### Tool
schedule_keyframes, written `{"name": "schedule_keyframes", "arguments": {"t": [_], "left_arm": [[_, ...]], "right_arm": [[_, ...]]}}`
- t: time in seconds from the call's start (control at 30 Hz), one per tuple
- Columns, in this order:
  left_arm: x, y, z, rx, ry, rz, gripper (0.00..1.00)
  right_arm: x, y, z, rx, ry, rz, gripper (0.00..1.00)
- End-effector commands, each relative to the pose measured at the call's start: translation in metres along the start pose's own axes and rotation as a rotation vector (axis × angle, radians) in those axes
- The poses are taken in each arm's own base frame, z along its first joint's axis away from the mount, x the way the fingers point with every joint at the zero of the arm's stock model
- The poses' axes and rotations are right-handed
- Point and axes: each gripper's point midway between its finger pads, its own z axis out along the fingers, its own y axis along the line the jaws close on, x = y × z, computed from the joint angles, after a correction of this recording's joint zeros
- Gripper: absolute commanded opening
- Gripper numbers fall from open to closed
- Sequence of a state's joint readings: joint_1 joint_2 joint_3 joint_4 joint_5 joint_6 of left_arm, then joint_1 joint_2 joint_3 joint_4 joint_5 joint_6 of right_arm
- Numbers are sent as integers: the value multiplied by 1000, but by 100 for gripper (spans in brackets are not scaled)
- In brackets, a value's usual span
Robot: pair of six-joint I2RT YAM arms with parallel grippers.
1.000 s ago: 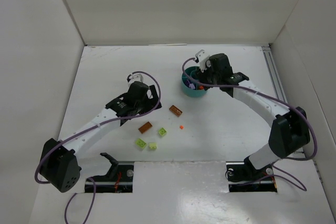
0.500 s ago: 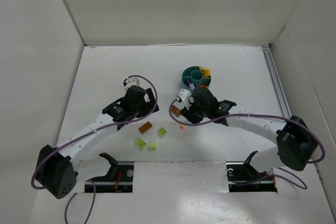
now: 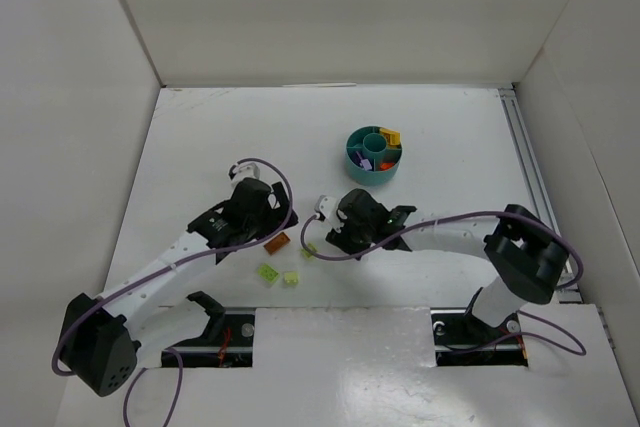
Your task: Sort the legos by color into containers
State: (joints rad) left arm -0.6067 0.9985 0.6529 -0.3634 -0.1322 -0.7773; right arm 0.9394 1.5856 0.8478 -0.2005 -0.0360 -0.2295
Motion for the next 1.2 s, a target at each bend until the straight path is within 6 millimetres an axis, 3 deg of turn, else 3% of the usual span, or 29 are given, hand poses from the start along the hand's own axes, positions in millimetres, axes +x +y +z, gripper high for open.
{"name": "schedule_keyframes", "arguments": {"t": [0.0, 0.13, 0.47, 0.5, 0.57, 0.67, 0.9, 0.97, 1.17], "left_arm": [[-3, -3, -6, 32, -21, -22, 99], [-3, -3, -6, 32, -21, -22, 99], [-6, -8, -10, 60, -32, -27, 99], [-3, -6, -8, 54, -26, -25, 99], [-3, -6, -8, 54, -26, -25, 99], [-5, -7, -10, 60, -32, -27, 99], [-10, -23, -5, 121, -33, -12, 99], [-10, -24, -2, 109, -24, 1, 99], [-18, -30, 10, 88, -16, 37, 99]], "right_arm": [[-13, -7, 5, 40, -45, 24, 54], [-5, -8, 14, 47, -15, 34, 51], [-2, -4, 17, 74, 10, 41, 12], [-3, -3, 14, 74, 10, 53, 12], [0, -5, 10, 88, 13, 62, 1], [-12, -8, -4, 103, -17, 63, 1], [-72, -55, -45, 228, -101, -13, 1], [-89, -87, -66, 305, -138, 10, 1], [-95, -175, -109, 458, -188, 111, 2]]}}
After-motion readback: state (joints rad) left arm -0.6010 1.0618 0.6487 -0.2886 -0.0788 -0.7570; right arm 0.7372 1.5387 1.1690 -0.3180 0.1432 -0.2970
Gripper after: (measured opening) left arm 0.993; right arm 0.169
